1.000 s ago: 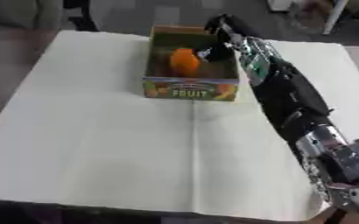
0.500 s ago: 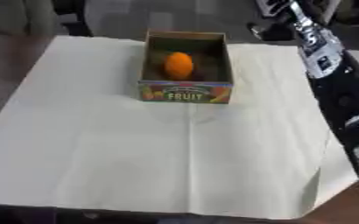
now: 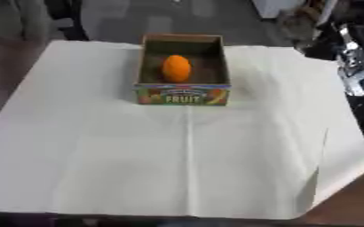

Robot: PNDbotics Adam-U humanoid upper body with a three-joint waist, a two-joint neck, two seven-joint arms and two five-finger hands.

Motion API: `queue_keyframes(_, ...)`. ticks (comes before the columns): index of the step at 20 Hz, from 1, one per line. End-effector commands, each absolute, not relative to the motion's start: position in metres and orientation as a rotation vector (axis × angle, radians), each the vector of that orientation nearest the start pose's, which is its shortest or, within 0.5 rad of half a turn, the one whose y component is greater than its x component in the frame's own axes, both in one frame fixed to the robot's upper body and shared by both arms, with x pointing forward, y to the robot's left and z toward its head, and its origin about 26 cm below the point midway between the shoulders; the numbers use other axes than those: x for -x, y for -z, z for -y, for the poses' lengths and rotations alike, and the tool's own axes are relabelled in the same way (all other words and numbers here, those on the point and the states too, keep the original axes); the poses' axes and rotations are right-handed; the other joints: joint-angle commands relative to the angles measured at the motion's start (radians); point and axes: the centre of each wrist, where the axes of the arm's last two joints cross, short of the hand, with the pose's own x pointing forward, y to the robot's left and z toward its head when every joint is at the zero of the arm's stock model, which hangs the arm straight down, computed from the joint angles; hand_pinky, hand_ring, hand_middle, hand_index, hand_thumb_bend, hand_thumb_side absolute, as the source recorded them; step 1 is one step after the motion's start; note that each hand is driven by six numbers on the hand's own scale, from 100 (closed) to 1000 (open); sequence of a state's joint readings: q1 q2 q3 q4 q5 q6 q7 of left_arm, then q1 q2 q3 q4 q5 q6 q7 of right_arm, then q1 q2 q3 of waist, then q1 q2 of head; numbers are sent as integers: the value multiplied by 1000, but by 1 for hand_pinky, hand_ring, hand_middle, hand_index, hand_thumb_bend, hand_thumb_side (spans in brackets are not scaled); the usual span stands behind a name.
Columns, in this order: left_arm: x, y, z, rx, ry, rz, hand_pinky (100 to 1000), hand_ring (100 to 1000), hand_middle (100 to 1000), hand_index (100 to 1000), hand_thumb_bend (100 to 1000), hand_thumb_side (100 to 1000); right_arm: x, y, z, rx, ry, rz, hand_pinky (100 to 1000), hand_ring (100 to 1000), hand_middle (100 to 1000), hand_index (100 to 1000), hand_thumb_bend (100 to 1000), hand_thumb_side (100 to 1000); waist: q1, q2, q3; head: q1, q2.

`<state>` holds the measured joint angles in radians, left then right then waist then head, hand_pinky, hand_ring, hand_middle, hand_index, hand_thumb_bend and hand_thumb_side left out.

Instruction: Pick up objects on the table and place them in the box.

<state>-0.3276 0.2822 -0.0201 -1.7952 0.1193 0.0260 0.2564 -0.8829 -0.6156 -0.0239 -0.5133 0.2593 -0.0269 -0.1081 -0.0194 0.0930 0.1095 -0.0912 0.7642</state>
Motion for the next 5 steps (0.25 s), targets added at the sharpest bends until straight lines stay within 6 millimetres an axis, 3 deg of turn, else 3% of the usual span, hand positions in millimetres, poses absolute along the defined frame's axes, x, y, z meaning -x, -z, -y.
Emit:
queue_keyframes(1,-332,-166,-263,-193,8,2116,616,589,570,726,663,370,-444,-131,458,865,-236,1357,576,699,611,785,448,318,1,-15,1,1,6)
queue_keyframes(5,-331,-165,-263,-194,8,2114,616,589,570,726,662,370,-442,-120,458,866,-235,1328,577,699,611,785,447,316,1,-14,-1,4,6)
